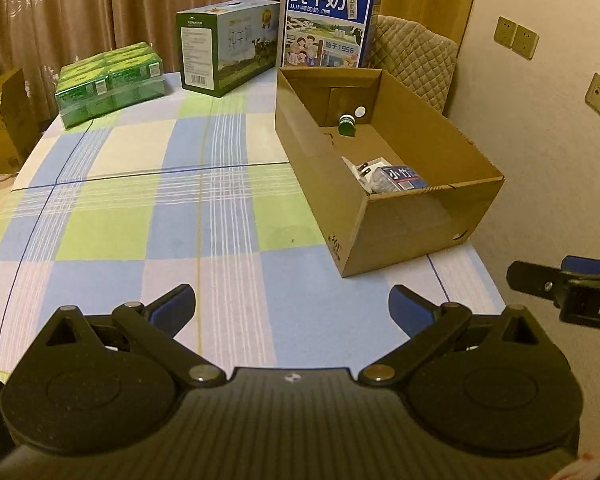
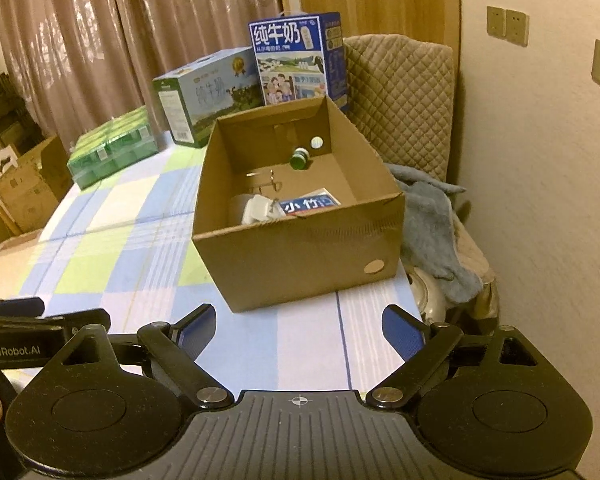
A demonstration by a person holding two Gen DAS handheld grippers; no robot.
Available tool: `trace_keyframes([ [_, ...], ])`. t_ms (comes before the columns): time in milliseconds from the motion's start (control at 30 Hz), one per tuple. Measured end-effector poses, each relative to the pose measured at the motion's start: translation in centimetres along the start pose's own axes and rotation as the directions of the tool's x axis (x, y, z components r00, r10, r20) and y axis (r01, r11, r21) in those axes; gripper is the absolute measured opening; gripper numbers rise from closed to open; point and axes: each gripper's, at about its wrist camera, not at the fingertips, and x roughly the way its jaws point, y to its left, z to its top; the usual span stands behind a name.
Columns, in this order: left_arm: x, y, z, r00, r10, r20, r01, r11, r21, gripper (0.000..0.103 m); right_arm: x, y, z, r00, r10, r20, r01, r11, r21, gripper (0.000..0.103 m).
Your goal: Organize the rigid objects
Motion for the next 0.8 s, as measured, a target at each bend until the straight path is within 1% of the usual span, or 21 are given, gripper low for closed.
trace_keyframes([
  [300, -0.3, 0.2, -0.4, 1.000, 0.011, 0.005, -0.011, 1.000, -0.011, 0.102, 0.0, 1.1, -0.3, 1.000, 0.003, -0.006, -0.003, 0.999, -0.052, 0.087],
  [800, -0.4, 0.1, -0.4, 1.000, 0.013, 0.012, -0.013, 1.000, -0.011, 0.102, 0.3, 1.2, -0.4, 1.000, 0.005, -0.010, -0.006, 0.999, -0.047, 0.087],
])
